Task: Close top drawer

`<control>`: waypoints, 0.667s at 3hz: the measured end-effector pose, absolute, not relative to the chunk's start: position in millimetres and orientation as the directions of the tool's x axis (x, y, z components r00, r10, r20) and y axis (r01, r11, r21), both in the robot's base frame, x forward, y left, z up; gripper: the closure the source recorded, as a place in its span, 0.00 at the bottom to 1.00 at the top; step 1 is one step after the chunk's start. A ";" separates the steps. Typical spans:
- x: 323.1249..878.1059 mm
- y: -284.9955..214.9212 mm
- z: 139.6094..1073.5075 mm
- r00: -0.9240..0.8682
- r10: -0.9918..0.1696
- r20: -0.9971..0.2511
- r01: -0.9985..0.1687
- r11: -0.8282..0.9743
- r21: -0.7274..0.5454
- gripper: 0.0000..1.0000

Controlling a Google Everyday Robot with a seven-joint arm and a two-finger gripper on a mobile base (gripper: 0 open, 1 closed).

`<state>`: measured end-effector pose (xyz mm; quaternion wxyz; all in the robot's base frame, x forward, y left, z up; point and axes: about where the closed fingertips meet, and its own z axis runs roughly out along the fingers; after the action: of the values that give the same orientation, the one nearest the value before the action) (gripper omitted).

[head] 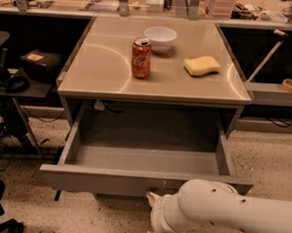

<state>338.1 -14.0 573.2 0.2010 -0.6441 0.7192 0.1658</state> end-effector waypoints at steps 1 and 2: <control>346.7 -36.1 570.1 -0.115 -0.852 -0.511 -0.991 0.136 -0.004 0.00; 374.3 -50.2 562.8 -0.126 -0.847 -0.517 -0.990 0.142 0.009 0.00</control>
Offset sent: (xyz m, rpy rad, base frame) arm 0.1324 -0.0501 -0.0181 0.0543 0.0154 -0.0390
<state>374.3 -50.2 562.8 0.1998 -0.6300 0.7288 0.1791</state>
